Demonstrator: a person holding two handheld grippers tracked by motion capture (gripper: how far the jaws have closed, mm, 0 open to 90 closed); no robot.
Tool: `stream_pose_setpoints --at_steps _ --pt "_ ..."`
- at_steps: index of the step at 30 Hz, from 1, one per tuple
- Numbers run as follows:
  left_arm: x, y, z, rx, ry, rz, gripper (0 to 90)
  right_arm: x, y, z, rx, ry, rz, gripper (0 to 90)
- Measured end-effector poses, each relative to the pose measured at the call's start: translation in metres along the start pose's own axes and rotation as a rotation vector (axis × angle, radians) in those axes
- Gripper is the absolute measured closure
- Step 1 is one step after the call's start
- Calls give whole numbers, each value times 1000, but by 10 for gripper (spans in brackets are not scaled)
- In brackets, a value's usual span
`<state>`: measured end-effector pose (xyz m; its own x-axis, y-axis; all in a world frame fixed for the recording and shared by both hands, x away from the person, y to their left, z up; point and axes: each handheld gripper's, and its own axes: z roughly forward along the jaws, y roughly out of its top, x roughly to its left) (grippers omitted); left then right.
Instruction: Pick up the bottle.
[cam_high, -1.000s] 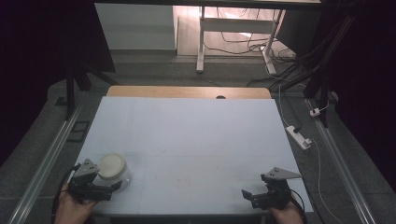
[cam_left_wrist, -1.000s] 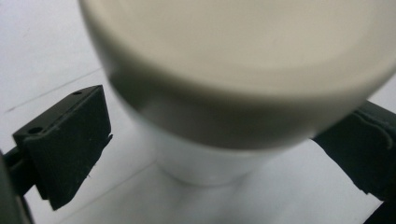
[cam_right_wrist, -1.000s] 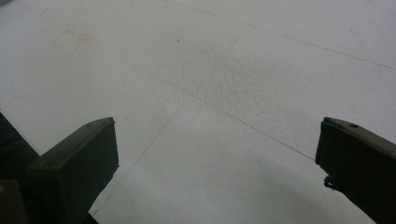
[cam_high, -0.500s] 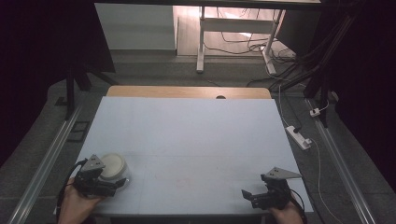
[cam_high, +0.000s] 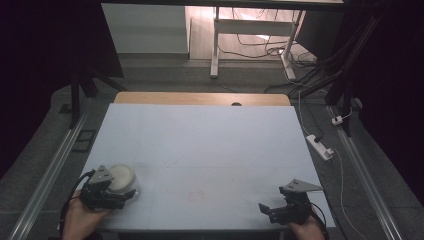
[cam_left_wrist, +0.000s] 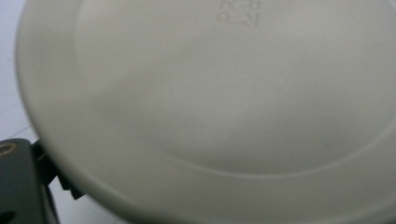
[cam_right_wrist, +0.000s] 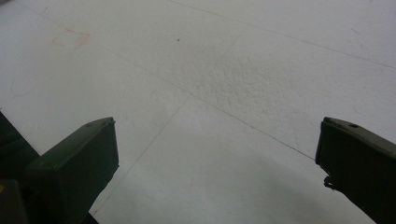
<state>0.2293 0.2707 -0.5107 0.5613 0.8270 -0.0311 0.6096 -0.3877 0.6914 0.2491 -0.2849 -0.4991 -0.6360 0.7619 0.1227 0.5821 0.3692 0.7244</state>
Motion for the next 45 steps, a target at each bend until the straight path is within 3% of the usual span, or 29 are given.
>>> stream_pose_setpoints --at_steps 18,26,41,45 --pt "0 3 -1 1 -13 2 74 0 0 0 -3 -1 0 0" --pt "2 11 -5 -28 -26 9 74 0 0 0 -2 0 0 0" --pt "-2 39 1 -50 -57 66 74 0 0 0 -3 -1 4 0" --pt "-6 51 5 -52 -71 98 74 0 0 -1 -4 0 5 0"
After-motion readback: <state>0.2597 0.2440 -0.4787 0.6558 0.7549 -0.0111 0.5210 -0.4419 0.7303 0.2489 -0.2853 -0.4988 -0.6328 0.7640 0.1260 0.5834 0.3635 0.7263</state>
